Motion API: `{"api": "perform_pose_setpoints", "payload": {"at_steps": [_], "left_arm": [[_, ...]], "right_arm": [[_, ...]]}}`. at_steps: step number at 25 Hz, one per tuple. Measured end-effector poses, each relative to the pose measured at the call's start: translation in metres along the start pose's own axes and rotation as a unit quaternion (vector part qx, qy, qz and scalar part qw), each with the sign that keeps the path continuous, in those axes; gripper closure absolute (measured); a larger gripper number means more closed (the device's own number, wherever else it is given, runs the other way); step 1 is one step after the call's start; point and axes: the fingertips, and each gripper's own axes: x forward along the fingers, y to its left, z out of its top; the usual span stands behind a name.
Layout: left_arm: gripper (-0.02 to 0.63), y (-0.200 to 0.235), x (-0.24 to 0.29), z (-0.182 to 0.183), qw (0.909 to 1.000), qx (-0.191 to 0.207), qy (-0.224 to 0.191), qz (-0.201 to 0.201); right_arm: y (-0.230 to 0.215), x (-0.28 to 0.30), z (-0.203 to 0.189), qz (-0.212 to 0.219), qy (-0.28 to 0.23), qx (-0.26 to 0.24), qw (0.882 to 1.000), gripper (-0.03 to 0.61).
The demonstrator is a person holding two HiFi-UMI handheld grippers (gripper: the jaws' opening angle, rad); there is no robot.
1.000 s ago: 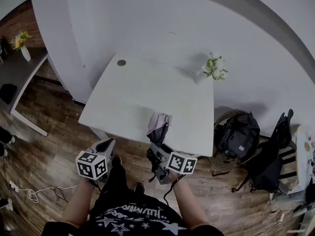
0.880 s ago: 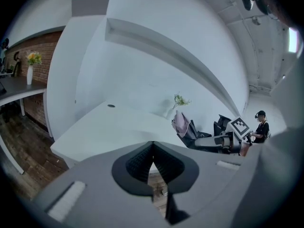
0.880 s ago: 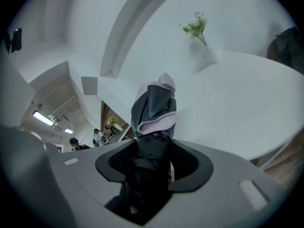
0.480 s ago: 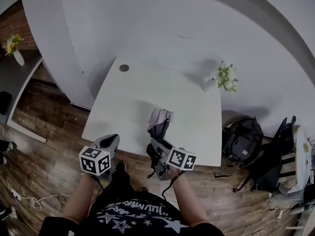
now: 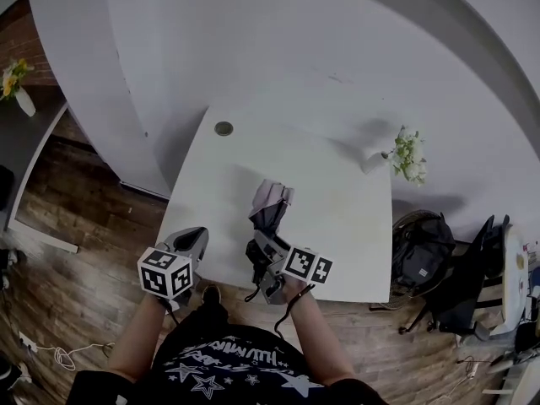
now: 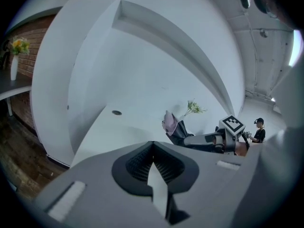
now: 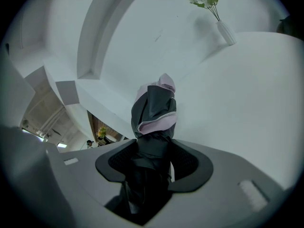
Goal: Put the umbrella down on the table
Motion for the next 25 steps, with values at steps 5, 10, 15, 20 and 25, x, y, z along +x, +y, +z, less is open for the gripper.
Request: {"api": "perform_pose_setpoints", "payload": {"at_steps": [5, 10, 15, 20, 25], "left_arm": [[0.611, 0.026, 0.009, 0.016, 1.0000, 0.003, 0.004, -0.008], [0.611, 0.048, 0.016, 0.025, 0.9998, -0.002, 0.008, -0.016], [0.611, 0.068, 0.022, 0.024, 0.9996, -0.008, 0.016, -0.021], [0.611, 0.082, 0.028, 0.024, 0.9994, -0.017, 0.022, -0.022], [0.611, 0.094, 0.034, 0.026, 0.9992, -0.025, 0.024, -0.021]], "right_arm": [[0.011, 0.039, 0.004, -0.011, 0.006, 0.016, 1.000, 0.342], [0.020, 0.075, 0.006, -0.024, 0.013, 0.020, 0.999, 0.342], [0.020, 0.109, 0.005, -0.037, 0.024, 0.028, 0.999, 0.342], [0.011, 0.132, 0.005, -0.064, 0.030, 0.024, 0.997, 0.342], [0.004, 0.146, 0.011, -0.089, 0.025, 0.022, 0.995, 0.342]]}}
